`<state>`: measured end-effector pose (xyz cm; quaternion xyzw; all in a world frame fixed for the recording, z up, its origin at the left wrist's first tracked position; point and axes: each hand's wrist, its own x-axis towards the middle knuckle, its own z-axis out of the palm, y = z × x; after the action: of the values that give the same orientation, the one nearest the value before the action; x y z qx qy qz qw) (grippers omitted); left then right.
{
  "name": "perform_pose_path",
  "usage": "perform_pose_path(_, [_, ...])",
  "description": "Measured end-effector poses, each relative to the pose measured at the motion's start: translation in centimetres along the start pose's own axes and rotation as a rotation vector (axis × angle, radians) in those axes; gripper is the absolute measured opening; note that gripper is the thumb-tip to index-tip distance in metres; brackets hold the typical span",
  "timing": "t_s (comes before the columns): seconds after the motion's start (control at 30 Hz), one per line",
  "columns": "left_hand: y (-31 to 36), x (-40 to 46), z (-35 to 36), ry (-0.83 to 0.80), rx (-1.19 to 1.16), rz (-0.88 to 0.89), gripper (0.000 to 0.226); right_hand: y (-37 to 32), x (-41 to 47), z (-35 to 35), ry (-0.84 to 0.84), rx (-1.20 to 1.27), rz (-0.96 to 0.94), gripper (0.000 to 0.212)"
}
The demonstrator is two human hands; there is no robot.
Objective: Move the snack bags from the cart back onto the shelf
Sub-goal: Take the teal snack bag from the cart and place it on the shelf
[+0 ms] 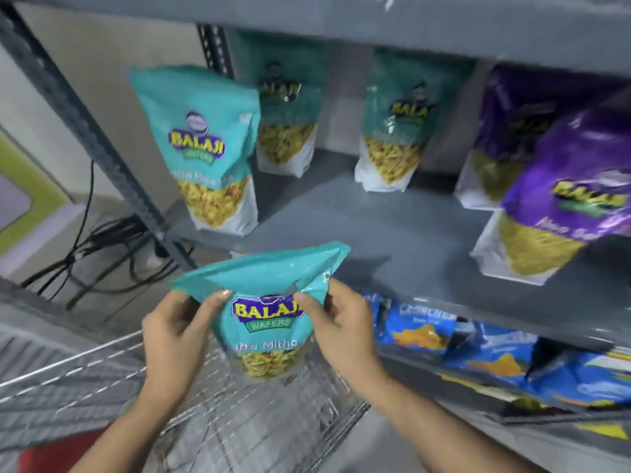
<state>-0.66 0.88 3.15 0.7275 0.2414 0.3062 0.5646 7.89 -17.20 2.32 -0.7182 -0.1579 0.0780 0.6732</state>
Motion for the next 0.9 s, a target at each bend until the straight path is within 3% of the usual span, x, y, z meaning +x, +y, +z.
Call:
perform_pose_path(0.2, [11.0,4.4,6.7,-0.142,-0.014,0.301,0.031,-9.1,4.9,-6.8,0.2,0.043,-0.193,0.008])
perform_pose_path(0.4, [11.8,13.1,13.9,-0.259,0.142,0.498,0.061,-9.8,11.8,-12.2,0.337,-0.142,-0.27,0.019])
perform_pose_path(0.5, [10.5,15.2,16.5,-0.385,0.265,0.465,0.059,-7.7,13.7,-13.7,0.355,-0.264,-0.17,0.015])
perform_pose_path(0.57, [9.6,15.1,17.6,-0.471,0.304,0.416,0.041,-6.4,14.0,-14.7,0.278,-0.274,-0.084,0.015])
perform_pose_path(0.67, [9.0,15.1,18.5,-0.496,0.091,0.322,0.026,-6.6,14.4,-16.4,0.194,-0.106,-0.025,0.014])
perform_pose_path(0.77, [10.8,15.5,19.0,-0.429,-0.064,0.289,0.015,-8.4,15.7,-17.7,0.307,0.068,-0.061,0.015])
perform_pose_path(0.9, [12.5,16.7,19.4,-0.39,-0.143,0.242,0.039,-10.5,17.2,-18.3,0.465,0.217,-0.071,0.017])
